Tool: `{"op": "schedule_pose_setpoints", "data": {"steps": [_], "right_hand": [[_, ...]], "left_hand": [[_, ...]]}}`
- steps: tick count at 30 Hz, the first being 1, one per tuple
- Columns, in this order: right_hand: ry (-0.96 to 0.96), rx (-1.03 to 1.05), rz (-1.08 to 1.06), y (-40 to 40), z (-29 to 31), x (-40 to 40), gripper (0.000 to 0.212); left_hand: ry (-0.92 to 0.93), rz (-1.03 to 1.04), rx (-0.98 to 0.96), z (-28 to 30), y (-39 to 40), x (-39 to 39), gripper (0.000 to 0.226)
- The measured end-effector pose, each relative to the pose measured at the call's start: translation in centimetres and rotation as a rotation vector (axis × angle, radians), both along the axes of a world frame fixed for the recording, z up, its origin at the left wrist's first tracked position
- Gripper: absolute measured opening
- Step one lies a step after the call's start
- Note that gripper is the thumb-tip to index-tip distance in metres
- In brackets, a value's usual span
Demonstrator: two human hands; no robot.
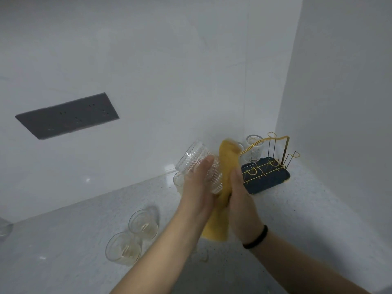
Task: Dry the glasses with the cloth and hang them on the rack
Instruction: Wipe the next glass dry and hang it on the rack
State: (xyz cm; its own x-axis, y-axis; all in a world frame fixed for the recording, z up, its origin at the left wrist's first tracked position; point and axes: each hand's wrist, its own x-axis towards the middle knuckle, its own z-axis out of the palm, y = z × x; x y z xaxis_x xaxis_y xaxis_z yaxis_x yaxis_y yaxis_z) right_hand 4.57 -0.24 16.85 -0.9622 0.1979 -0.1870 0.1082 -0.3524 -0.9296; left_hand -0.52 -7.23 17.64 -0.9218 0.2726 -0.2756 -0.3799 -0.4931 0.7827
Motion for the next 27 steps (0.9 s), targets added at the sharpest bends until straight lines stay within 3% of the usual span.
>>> {"op": "schedule_pose_setpoints", "data": {"steps": [3, 7, 8, 10, 11, 13, 14, 16, 17, 19, 21, 23, 27], "right_hand": [[-0.073, -0.319, -0.212, 1.0, 1.0, -2.4, 0.048], [-0.118, -0.492, -0.165, 1.5, 1.1, -3.2, 0.048], [-0.103, -0.503, -0.143, 1.1, 1.0, -2.7, 0.047], [-0.078, -0.528, -0.122, 0.2, 0.7, -1.9, 0.044], [-0.069, -0.519, -0.119, 0.2, 0.7, -1.7, 0.042], [-0.006, -0.485, -0.11, 0.9, 1.5, -1.9, 0.043], [0.003, -0.483, -0.109, 1.4, 1.8, -2.1, 0.046], [0.027, -0.481, -0.122, 2.1, 1.5, -2.6, 0.039], [0.032, -0.502, -0.139, 2.2, 1.8, -2.5, 0.032], [0.022, -0.493, -0.137, 2.0, 1.8, -2.6, 0.037], [-0.044, -0.531, -0.058, 1.8, 2.3, -1.8, 0.055], [-0.04, -0.536, -0.071, 1.9, 2.3, -2.2, 0.058], [-0.04, -0.272, -0.103, 2.9, 2.4, -2.5, 0.065]], "left_hand": [[-0.101, 0.022, 0.037, 0.3, 1.3, 0.9, 0.038], [0.021, 0.165, 0.071, -0.3, 1.5, 0.0, 0.009], [0.03, 0.183, 0.112, -0.6, 1.3, -0.4, 0.016], [0.003, 0.174, 0.127, -0.7, 1.2, -0.7, 0.05], [-0.015, 0.146, 0.13, -0.4, 1.1, -0.4, 0.055], [0.011, 0.124, 0.132, 0.3, 1.4, 0.3, 0.009], [0.068, 0.132, 0.092, 0.5, 1.6, 0.8, 0.018], [0.174, 0.09, 0.078, 0.4, 2.3, 1.7, 0.01], [0.22, 0.105, 0.07, 0.6, 2.4, 2.1, 0.022], [0.302, 0.114, 0.052, 0.6, 2.1, 1.6, 0.028], [0.305, 0.156, 0.022, 0.4, 1.5, 0.6, 0.024], [0.241, 0.11, -0.023, 0.3, 0.6, -0.3, 0.028], [0.249, -0.096, -0.207, -0.2, -1.2, -0.5, 0.037]]}}
